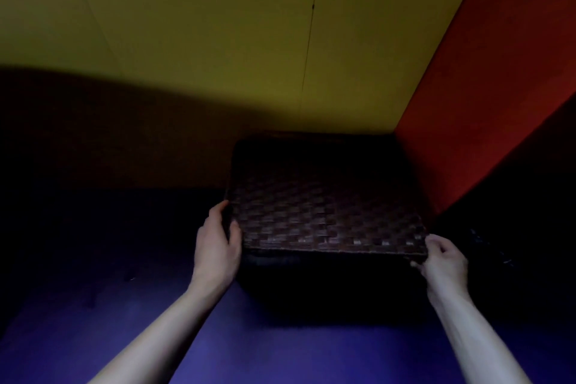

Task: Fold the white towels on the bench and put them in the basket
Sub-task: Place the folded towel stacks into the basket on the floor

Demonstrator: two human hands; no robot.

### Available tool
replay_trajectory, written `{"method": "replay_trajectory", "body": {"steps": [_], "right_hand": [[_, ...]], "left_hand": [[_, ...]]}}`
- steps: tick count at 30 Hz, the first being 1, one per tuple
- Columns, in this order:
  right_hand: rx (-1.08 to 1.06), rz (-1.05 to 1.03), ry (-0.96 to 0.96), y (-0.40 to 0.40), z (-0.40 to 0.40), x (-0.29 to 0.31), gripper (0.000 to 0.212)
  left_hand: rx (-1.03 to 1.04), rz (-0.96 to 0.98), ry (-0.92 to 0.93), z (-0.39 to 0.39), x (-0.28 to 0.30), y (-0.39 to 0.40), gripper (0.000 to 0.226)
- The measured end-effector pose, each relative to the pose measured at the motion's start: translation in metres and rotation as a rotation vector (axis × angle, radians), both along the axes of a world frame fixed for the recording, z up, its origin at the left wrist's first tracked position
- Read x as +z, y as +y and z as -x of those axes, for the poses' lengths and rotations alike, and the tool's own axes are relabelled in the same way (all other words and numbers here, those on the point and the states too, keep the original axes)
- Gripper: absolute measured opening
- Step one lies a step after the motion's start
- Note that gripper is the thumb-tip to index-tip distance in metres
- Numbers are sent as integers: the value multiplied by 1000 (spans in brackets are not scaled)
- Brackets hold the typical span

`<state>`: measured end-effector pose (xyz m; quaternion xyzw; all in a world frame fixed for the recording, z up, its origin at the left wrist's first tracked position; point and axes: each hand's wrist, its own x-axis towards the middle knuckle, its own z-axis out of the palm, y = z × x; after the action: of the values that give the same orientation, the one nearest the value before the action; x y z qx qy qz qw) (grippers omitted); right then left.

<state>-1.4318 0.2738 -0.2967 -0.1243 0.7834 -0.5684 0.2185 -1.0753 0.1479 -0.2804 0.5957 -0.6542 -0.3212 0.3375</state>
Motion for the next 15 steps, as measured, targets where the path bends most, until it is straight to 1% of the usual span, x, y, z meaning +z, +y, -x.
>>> {"method": "replay_trajectory", "body": {"steps": [3, 7, 10, 15], "right_hand": [[49, -99, 264, 6, 0, -5, 15], [90, -220, 475, 15, -11, -5, 19], [80, -230, 496, 19, -15, -11, 25], [82, -235, 444, 18, -19, -11, 29]], "left_hand": [[9, -43, 7, -1, -6, 12, 49], [29, -82, -9, 0, -21, 28, 49], [42, -83, -1, 0, -25, 33, 49], [26, -64, -12, 0, -27, 34, 50]]}}
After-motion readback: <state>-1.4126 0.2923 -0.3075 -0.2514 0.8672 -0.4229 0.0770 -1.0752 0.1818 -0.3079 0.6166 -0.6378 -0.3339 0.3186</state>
